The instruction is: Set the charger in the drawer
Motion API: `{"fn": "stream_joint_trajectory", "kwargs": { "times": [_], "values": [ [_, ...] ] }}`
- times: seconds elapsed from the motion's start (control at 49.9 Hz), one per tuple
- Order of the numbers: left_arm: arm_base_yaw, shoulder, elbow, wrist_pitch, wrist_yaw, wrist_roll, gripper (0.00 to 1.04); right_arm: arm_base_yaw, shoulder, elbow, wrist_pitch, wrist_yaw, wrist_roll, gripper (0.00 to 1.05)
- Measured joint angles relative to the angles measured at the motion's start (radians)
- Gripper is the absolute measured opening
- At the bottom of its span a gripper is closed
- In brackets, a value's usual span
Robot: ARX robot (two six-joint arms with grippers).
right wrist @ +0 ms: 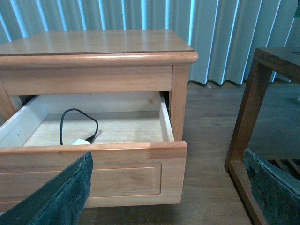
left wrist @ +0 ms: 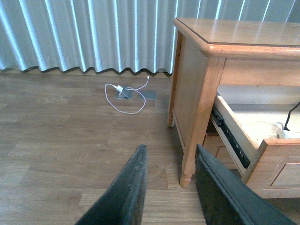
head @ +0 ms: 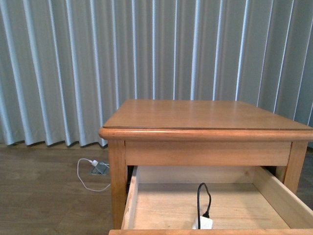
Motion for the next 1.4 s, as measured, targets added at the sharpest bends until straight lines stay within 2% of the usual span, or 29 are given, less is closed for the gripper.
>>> {"fn": "stream_joint_trajectory", "kwargs": {
  "times": [0.08,0.14,0.261,0.401,0.561,0.662,0.802,1.003,1.404],
  "values": [
    [0.000,0.000,0.000,0.000,0.000,0.000,0.49,-0.029,0.047,0.026,-0.090,-0.153,0.027,0.96],
    [0.000,0.000,0.000,0.000,0.000,0.000,0.58,-0.027,0.119,0.044,-0.144,-0.209,0.043,0.96],
    [0.000,0.000,0.000,0.000,0.000,0.000,0.79,-0.005,0.275,0.082,-0.194,-0.230,0.057,0.96],
    [0.000,0.000,0.000,0.000,0.000,0.001,1.00,0.076,0.483,0.129,-0.151,-0.199,0.066,0.96],
    [0.000,0.000,0.000,0.000,0.000,0.002,0.99,0.214,0.754,0.184,0.013,-0.120,0.080,0.96],
    [0.000,0.000,0.000,0.000,0.000,0.002,0.99,0.264,0.922,0.217,0.134,-0.075,0.090,0.96],
    [0.000,0.000,0.000,0.000,0.000,0.002,0.99,0.298,1.149,0.281,0.270,-0.019,0.133,0.96],
    [0.000,0.000,0.000,0.000,0.000,0.002,0.99,0.358,1.398,0.388,0.373,0.069,0.174,0.96],
    [0.000,0.000,0.000,0.000,0.000,0.003,0.99,0.440,1.658,0.531,0.526,0.198,0.200,0.96]
  ]
}}
